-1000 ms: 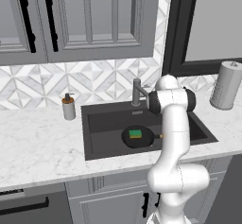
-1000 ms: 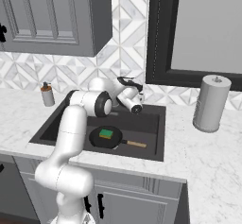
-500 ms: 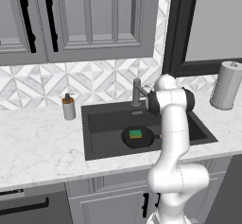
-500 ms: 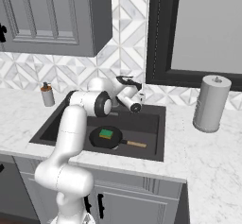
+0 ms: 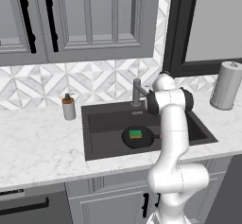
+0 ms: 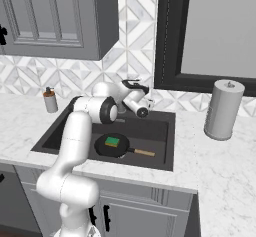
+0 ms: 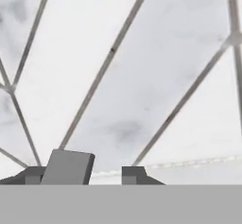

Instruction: Pick the pan and sponge and place them into the sink. Then turn on the water.

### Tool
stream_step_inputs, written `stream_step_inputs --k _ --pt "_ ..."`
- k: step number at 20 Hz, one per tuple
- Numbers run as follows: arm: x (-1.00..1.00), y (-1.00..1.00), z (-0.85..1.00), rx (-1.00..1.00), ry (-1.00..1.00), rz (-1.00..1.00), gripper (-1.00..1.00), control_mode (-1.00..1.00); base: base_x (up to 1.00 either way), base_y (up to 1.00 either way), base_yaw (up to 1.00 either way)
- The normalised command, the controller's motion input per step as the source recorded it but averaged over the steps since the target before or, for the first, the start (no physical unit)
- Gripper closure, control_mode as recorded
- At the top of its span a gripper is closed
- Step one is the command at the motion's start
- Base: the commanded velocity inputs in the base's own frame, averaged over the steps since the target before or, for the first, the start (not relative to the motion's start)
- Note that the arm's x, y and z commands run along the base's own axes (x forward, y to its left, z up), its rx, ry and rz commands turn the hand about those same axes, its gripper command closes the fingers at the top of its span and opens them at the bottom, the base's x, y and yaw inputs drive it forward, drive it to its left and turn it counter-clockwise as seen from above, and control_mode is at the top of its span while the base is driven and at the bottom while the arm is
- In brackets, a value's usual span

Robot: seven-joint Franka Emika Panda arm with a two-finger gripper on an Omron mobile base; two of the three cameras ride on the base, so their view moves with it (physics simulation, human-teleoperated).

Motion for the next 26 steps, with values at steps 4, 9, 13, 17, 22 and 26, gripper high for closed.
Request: stream_step_inputs --k 4,9,13,17,22,26 --pt "0.18 -1.00 -0.74 0.00 0.00 -0.02 1.00 -1.00 0.00 0.00 0.00" --pt "0.19 -1.00 -0.69 0.00 0.00 -0.02 1.00 -1.00 0.00 0.00 0.00" --pt "0.14 -1.00 -0.76 0.00 0.00 -0.02 1.00 -1.00 0.00 0.00 0.00" --pt "0.02 -1.00 -0.88 0.00 0.00 -0.03 1.00 -1.00 0.00 0.00 0.00" --pt "0.00 -1.00 -0.92 0.00 0.00 -0.04 1.00 -1.00 0.00 0.00 0.00" --pt "0.00 -1.00 -1.00 0.00 0.00 -0.05 1.00 -1.00 0.00 0.00 0.00"
